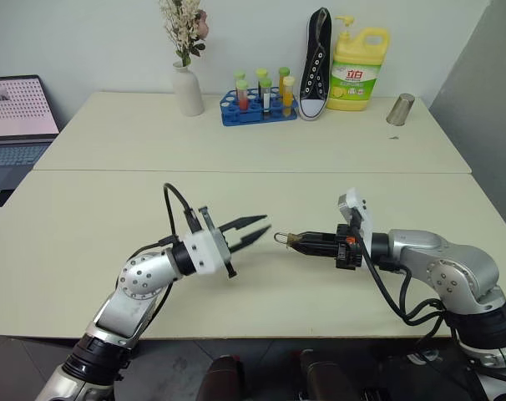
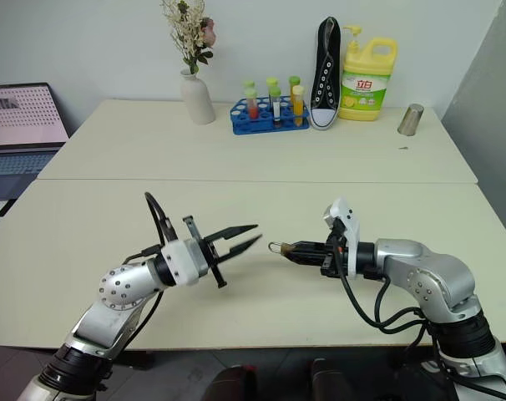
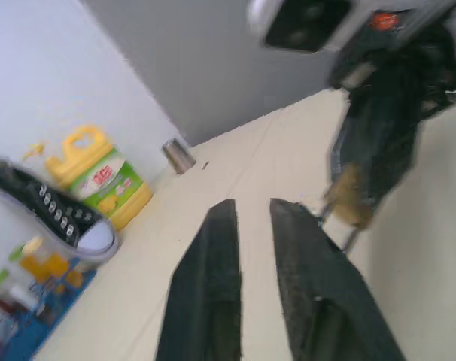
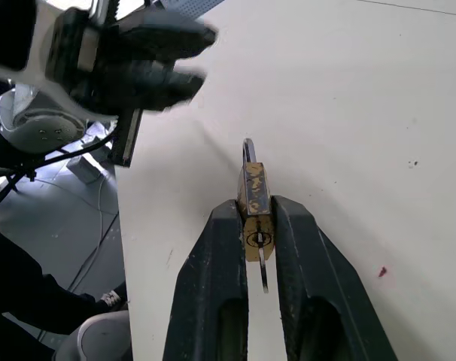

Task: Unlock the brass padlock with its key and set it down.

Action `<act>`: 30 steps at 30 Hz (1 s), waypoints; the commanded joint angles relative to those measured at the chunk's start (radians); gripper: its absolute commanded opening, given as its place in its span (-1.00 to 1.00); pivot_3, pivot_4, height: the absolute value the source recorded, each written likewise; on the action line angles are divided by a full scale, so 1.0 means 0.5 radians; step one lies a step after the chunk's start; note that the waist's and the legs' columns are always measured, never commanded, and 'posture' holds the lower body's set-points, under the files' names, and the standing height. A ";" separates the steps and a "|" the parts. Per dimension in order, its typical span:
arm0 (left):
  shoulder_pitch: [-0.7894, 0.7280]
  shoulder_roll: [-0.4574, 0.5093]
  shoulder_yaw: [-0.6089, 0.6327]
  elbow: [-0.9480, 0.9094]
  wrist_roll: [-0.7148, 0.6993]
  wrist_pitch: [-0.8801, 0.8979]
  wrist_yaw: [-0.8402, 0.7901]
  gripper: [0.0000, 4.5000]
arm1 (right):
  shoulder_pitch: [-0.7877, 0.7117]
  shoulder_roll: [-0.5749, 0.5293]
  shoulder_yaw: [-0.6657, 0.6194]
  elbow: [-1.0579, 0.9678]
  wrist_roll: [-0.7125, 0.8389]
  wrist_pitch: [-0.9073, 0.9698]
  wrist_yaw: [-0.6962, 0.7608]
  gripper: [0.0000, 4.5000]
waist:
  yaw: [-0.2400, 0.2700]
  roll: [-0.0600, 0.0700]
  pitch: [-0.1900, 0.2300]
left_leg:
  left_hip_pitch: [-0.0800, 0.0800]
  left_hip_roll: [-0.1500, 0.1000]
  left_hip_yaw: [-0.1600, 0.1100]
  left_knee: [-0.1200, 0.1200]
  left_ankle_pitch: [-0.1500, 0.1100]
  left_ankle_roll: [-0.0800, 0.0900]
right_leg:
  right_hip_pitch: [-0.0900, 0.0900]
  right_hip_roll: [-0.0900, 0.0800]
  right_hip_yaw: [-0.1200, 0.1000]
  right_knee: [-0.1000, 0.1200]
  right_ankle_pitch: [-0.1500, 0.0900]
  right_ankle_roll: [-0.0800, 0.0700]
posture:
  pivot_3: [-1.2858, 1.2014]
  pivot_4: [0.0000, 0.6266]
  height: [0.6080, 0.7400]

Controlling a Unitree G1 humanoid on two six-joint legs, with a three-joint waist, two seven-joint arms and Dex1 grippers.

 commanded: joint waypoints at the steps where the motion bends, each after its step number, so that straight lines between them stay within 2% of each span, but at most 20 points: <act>1: -0.050 -0.048 0.066 -0.064 -0.162 0.324 -0.014 -1.00 | -0.027 -0.023 -0.024 -0.112 0.001 -0.065 0.066 -0.94 | 0.000 0.000 0.000 | 0.000 0.000 0.000 0.000 0.000 0.000 | 0.000 0.003 0.000 0.000 0.000 0.000 | 0.03 -0.52 1.00; 4: -0.074 -0.077 0.041 -0.052 -0.324 0.670 -0.113 -1.00 | -0.025 -0.017 -0.026 -0.146 -0.001 -0.095 0.098 -0.94 | 0.000 0.000 0.000 | 0.000 0.000 0.000 0.000 0.000 0.000 | 0.000 0.006 0.000 0.000 0.000 0.000 | 0.03 -0.52 1.00; 12: -0.102 -0.168 0.066 -0.195 -0.655 1.237 -0.271 -1.00 | -0.005 -0.003 -0.048 -0.194 0.052 -0.077 0.120 -0.94 | -0.001 -0.001 0.001 | 0.000 0.000 -0.001 0.000 0.000 0.000 | 0.000 0.007 0.001 0.000 0.000 0.000 | 0.03 -0.52 1.00; 20: -0.126 -0.199 0.124 -0.312 -0.822 1.506 -0.315 -1.00 | 0.016 -0.022 -0.063 -0.197 0.069 -0.078 0.113 -0.94 | 0.000 -0.001 0.001 | 0.000 0.000 -0.001 0.000 0.000 0.000 | 0.000 0.007 0.002 0.000 0.000 0.000 | 0.03 -0.52 1.00; 30: -0.057 -0.161 0.192 -0.442 -0.889 1.679 -0.349 -1.00 | 0.019 -0.035 -0.058 -0.163 0.035 -0.105 0.117 -0.94 | 0.000 -0.001 0.001 | 0.000 0.000 -0.001 0.000 0.000 0.000 | 0.000 0.007 0.002 -0.001 0.000 0.000 | 0.03 -0.52 1.00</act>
